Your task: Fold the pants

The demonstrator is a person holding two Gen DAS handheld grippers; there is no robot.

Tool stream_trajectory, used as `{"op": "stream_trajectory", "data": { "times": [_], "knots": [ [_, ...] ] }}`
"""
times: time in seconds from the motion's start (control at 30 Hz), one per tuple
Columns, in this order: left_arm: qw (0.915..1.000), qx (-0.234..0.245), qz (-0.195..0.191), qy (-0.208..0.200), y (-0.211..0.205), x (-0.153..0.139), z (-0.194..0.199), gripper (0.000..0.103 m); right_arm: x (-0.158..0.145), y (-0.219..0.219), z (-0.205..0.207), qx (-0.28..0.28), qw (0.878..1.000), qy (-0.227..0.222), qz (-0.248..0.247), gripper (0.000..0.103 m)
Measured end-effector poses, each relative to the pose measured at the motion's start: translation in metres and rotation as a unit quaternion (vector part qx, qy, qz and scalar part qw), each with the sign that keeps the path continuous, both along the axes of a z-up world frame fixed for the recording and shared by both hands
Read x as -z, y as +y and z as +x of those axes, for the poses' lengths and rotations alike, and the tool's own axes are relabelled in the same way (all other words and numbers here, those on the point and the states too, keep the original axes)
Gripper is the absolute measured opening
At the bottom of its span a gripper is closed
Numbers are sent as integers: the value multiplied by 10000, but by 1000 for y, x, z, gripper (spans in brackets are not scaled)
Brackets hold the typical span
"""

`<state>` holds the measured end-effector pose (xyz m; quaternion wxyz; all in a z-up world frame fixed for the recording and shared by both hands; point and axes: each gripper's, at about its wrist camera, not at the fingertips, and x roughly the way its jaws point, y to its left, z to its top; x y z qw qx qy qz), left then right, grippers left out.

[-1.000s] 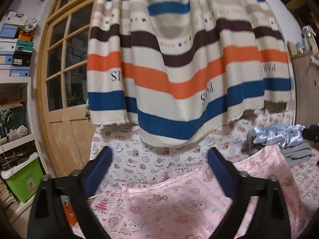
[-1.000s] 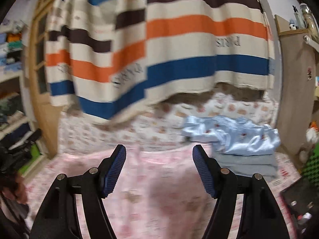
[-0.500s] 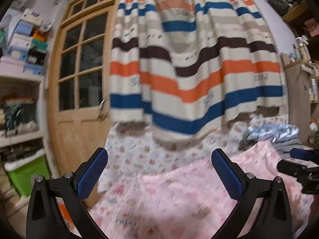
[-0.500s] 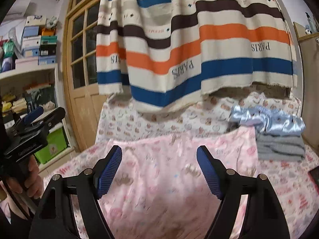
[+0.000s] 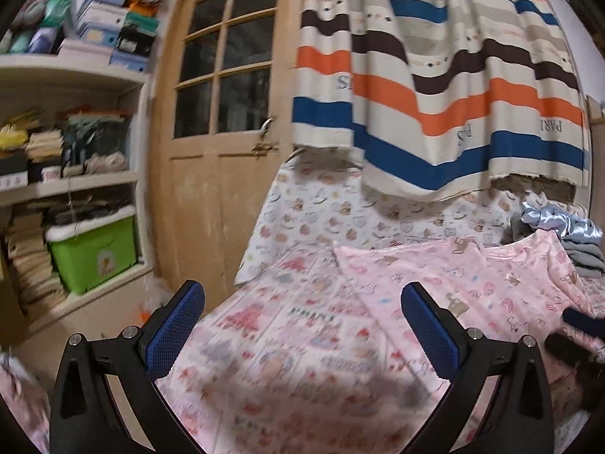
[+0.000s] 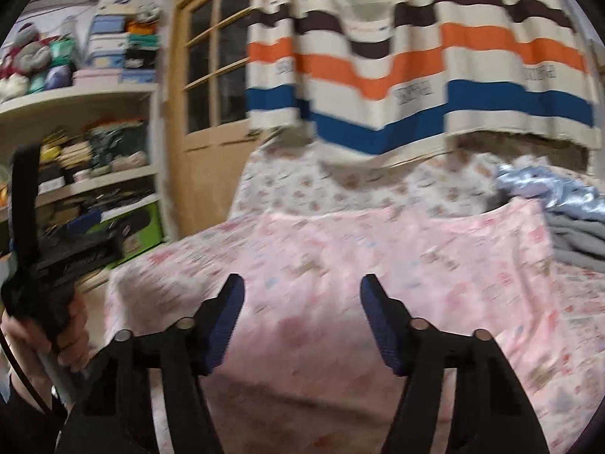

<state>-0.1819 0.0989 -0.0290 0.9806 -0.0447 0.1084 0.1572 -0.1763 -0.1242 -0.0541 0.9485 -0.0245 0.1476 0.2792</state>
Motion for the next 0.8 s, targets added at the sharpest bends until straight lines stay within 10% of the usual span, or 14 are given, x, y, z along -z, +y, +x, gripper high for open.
{"op": "stream_trajectory", "data": {
  "times": [0.1,0.8],
  "knots": [
    [9999,-54,-19,135,3,6,-4,103,13,18,-10,-317,9993,178,-70,40],
    [9982,104,-160,566,-4,29,1,103,43,55,-12,-929,9848,-77,-1468,34]
  ]
}}
